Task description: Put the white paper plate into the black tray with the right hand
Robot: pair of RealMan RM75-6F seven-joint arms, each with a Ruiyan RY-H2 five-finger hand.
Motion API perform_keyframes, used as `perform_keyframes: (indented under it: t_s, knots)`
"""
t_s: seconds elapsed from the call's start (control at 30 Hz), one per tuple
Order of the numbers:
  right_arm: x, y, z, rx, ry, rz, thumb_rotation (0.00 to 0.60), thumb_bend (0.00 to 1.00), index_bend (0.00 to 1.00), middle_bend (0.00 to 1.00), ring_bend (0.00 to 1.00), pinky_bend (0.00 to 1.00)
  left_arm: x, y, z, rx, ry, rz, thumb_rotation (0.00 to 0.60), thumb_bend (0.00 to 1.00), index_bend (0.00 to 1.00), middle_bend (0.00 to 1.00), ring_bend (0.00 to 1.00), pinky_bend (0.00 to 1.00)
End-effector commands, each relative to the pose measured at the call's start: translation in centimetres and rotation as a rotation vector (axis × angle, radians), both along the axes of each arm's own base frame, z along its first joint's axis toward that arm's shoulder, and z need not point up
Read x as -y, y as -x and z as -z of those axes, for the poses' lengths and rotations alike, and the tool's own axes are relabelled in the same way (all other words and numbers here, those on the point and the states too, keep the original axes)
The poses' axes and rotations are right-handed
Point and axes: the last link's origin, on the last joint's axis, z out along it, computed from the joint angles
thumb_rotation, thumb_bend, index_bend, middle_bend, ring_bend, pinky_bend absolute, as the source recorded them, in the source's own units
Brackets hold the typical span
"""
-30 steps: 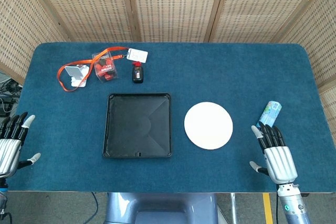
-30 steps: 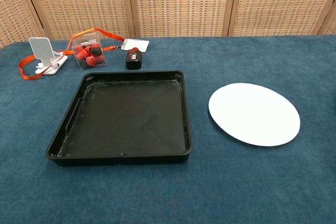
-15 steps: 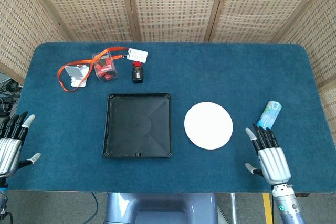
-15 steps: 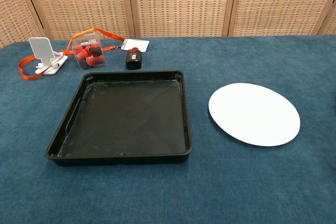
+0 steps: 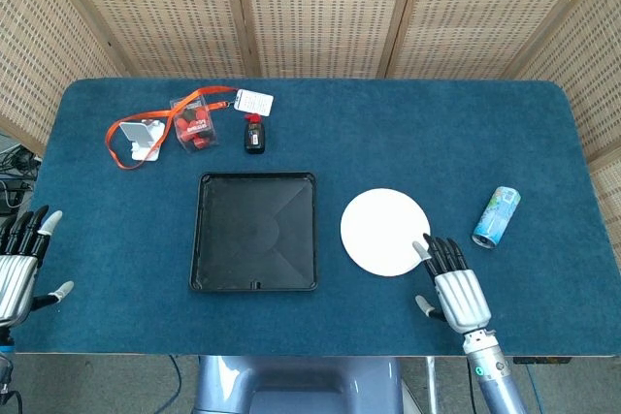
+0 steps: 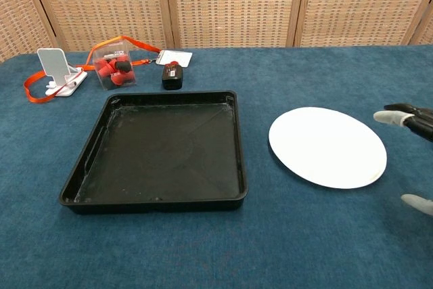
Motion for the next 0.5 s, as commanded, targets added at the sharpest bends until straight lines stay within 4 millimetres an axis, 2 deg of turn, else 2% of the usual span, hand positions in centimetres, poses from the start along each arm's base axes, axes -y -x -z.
perform_keyframes:
  t_s: [0.03,0.27,0.5]
  knots:
    - [1.2,-0.2,1.5,0.013,-0.012,0.008,0.6,0.46,0.08,0.0,0.0,0.01,-0.1,0.1,0.0,0.0,0.001,-0.005,0.6,0.0,0.0,0.0,0.0,0.0]
    - [2.8,0.2,3.3,0.025,-0.017,0.038,0.6,0.46,0.09,0.0,0.0,0.01,-0.2,0.3,0.1,-0.004,0.003,-0.015,0.6,0.0,0.0,0.0,0.0,0.0]
    - [3.3,0.9,4.5,0.022,-0.033,0.059,0.6,0.46,0.1,0.0,0.0,0.01,-0.4,0.6,0.4,-0.013,0.011,-0.024,0.6,0.0,0.0,0.0,0.0,0.0]
